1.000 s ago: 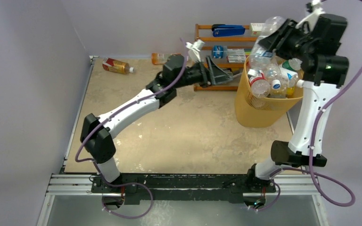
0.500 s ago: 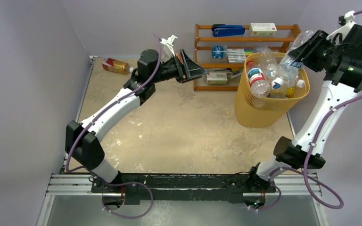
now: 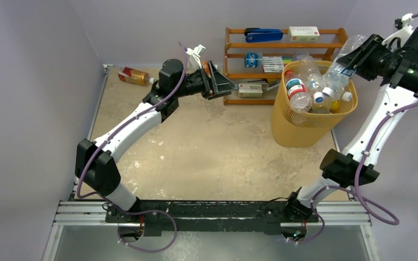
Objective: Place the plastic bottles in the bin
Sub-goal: Place the plastic bottle in the trash bin.
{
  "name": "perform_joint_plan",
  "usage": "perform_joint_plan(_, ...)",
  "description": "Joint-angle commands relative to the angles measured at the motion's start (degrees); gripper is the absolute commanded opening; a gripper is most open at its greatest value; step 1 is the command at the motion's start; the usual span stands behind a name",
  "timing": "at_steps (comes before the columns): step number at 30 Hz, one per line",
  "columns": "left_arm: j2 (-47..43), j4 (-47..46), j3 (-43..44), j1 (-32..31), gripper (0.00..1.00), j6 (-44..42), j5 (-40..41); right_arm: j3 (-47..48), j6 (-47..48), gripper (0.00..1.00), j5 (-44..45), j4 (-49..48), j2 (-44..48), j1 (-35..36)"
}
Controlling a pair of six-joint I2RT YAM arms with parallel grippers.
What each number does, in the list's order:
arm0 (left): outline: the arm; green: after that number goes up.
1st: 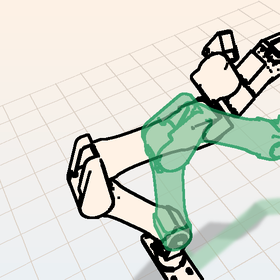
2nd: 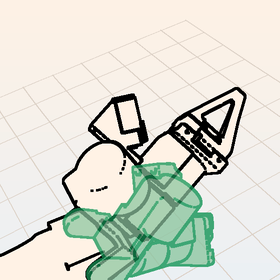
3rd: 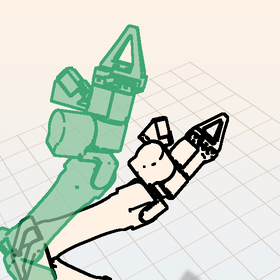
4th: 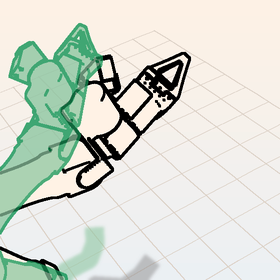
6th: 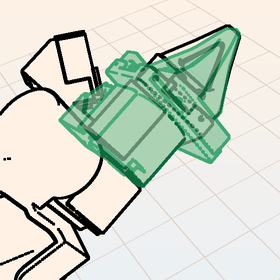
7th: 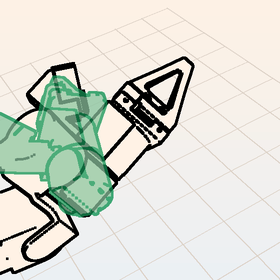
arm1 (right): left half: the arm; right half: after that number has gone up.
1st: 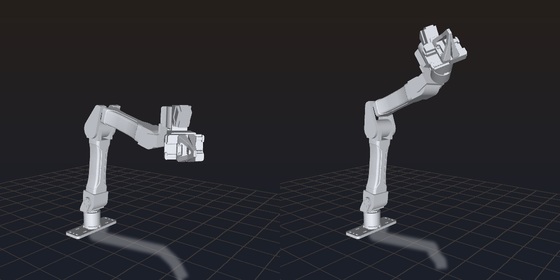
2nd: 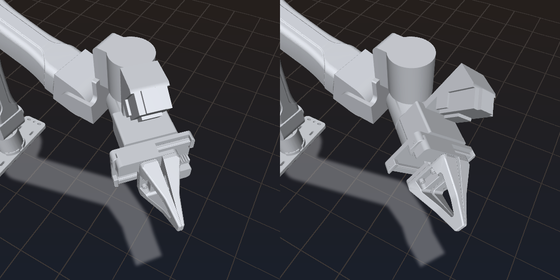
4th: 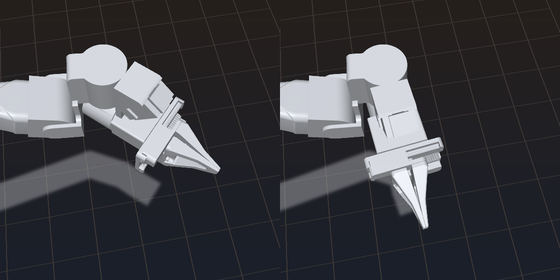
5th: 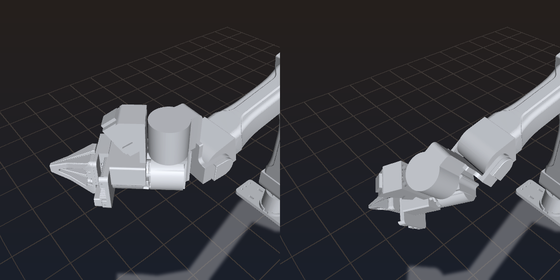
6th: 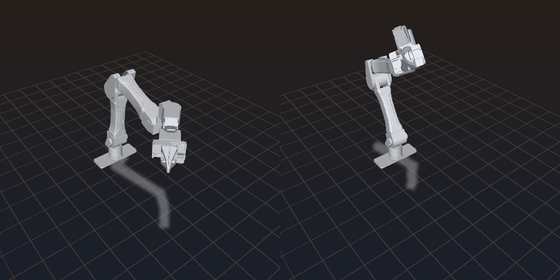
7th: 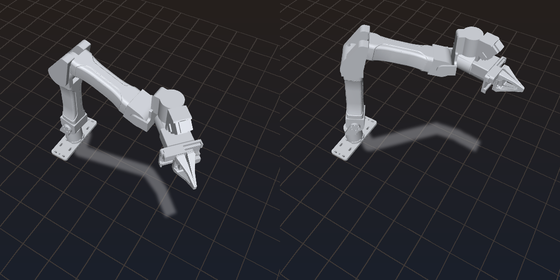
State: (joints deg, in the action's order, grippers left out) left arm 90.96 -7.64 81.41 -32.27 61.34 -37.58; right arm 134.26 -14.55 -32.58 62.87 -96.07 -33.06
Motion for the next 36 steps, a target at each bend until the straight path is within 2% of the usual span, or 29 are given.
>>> perform_joint_plan(1,-0.06,-2.72,0.93,0.19,0.74,-0.74,-0.88,3.89,1.58,0.49,-2.97,-3.14,-1.44,-0.08)
perform_joint_plan(11,1.42,-2.69,1.86,0.23,0.74,-0.96,0.52,1.85,4.06,0.52,-3.38,-2.64,-1.96,0.81)
perform_joint_plan(21,2.16,-2.97,1.93,0.23,0.75,-0.70,1.38,-2.81,4.16,0.54,4.80,-1.49,-0.48,8.42)
perform_joint_plan(24,2.09,-3.12,1.94,0.19,0.76,-0.53,1.63,-3.03,3.70,0.60,6.27,-1.36,-0.10,8.73)
perform_joint_plan(34,2.46,-3.53,2.31,0.19,0.77,-0.26,1.48,-4.09,2.14,0.67,10.42,0.22,3.90,8.80)
perform_joint_plan(36,2.63,-3.52,2.47,0.19,0.77,-0.19,1.42,-4.70,1.94,0.73,11.98,0.48,5.31,8.77)
